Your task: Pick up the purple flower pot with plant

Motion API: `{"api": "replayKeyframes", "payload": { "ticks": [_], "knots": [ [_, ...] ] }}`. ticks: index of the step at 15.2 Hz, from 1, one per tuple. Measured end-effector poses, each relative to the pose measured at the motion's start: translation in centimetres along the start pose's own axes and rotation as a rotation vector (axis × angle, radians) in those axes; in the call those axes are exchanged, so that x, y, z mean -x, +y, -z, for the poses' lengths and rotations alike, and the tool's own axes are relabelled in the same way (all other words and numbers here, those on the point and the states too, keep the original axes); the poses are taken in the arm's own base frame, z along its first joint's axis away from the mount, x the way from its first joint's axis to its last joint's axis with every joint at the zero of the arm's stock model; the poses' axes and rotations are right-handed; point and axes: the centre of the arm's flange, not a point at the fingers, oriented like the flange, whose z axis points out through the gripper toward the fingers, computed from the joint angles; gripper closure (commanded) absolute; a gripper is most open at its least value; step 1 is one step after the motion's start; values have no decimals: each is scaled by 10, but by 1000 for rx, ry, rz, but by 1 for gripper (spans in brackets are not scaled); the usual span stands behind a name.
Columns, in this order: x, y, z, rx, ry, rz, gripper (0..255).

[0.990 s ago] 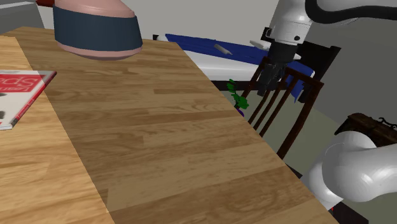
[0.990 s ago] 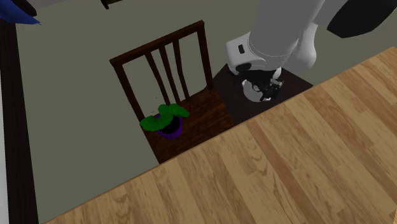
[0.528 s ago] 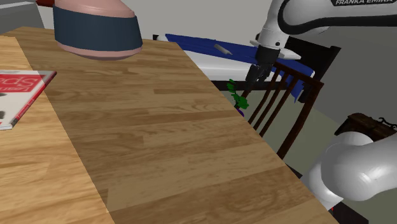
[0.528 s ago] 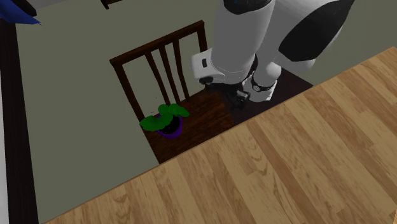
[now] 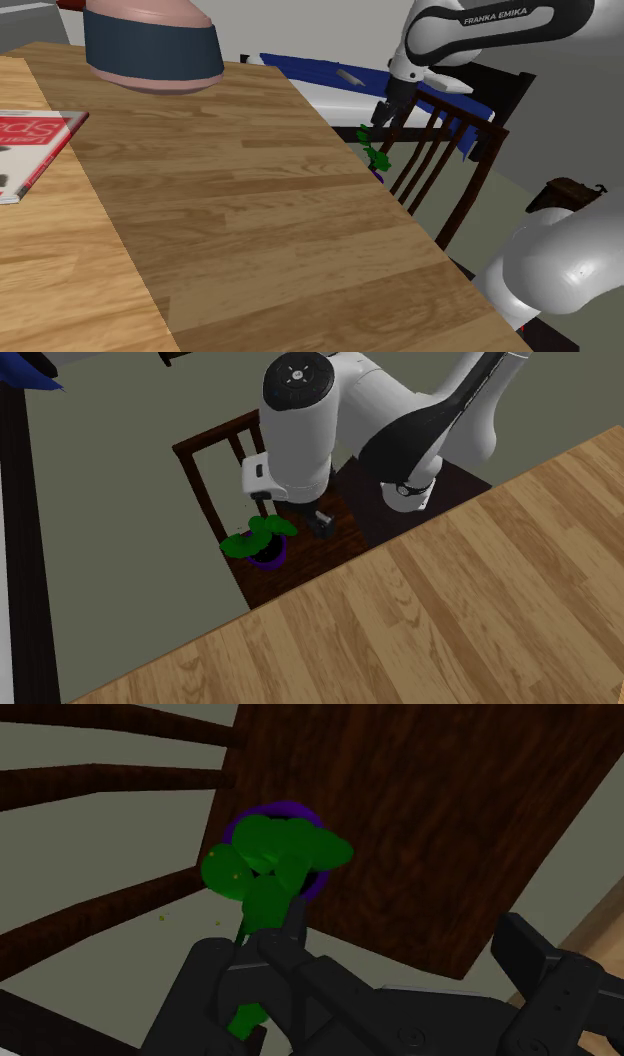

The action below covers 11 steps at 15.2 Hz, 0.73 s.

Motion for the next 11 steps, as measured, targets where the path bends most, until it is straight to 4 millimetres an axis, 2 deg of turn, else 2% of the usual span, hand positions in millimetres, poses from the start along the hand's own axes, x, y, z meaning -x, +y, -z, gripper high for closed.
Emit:
{"api": "replayKeyframes", "payload": {
  "ticks": [7, 11],
  "knots": [
    [-65, 54, -26, 25, 40, -22, 0],
    [-93, 81, -41, 37, 59, -33, 0]
  ]
}}
